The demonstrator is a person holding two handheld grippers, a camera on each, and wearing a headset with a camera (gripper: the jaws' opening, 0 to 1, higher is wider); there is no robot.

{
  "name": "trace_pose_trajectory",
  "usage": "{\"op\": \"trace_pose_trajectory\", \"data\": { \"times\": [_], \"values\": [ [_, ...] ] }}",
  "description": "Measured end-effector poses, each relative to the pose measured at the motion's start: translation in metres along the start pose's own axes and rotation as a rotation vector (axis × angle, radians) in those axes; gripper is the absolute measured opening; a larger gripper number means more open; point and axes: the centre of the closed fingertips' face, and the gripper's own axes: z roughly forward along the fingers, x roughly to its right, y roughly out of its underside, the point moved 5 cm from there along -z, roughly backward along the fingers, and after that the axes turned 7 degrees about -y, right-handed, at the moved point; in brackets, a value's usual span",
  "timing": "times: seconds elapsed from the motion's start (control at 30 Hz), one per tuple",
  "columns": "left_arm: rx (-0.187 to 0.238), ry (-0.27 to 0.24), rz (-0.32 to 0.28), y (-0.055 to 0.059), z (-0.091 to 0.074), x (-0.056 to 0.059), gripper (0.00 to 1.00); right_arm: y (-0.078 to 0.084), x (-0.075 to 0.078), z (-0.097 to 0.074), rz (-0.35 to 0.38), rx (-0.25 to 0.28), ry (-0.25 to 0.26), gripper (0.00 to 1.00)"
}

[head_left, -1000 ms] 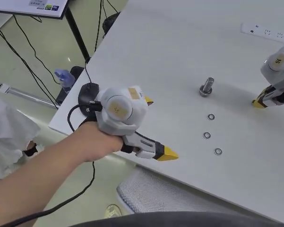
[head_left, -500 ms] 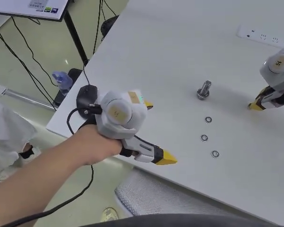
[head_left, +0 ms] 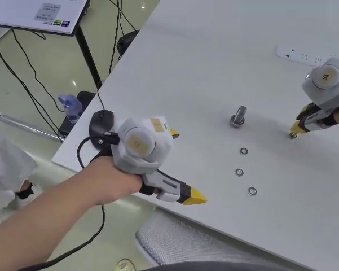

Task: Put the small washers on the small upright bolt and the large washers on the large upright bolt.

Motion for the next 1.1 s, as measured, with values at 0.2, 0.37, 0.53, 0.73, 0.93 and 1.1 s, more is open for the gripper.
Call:
{"op": "trace_pose_trajectory", "data": {
  "times": [0.2, 0.37, 0.53, 0.73, 0.93, 1.1],
  "values": [
    [0.006, -0.005, 0.012, -0.002, -0.002, 0.002, 0.92, -0.014, -0.006, -0.002, -0.047, 0.019, -0.013, 0.24],
    [0.015, -0.009, 0.011, -0.004, -0.004, 0.003, 0.92, -0.028, -0.020, -0.003, -0.080, 0.031, -0.027, 0.25],
    [0.013, -0.007, 0.012, -0.002, -0.005, 0.005, 0.91, -0.039, -0.036, -0.001, -0.108, 0.048, -0.040, 0.25],
    [0.015, -0.009, 0.005, -0.001, -0.006, 0.006, 0.90, -0.047, -0.053, 0.005, -0.135, 0.064, -0.058, 0.25],
    [0.018, -0.012, 0.001, 0.000, -0.008, 0.007, 0.90, -0.048, -0.066, 0.015, -0.150, 0.059, -0.085, 0.25],
    [0.025, -0.019, -0.003, -0.003, -0.010, 0.006, 0.90, -0.048, -0.074, 0.024, -0.163, 0.050, -0.101, 0.25]
  ]
}}
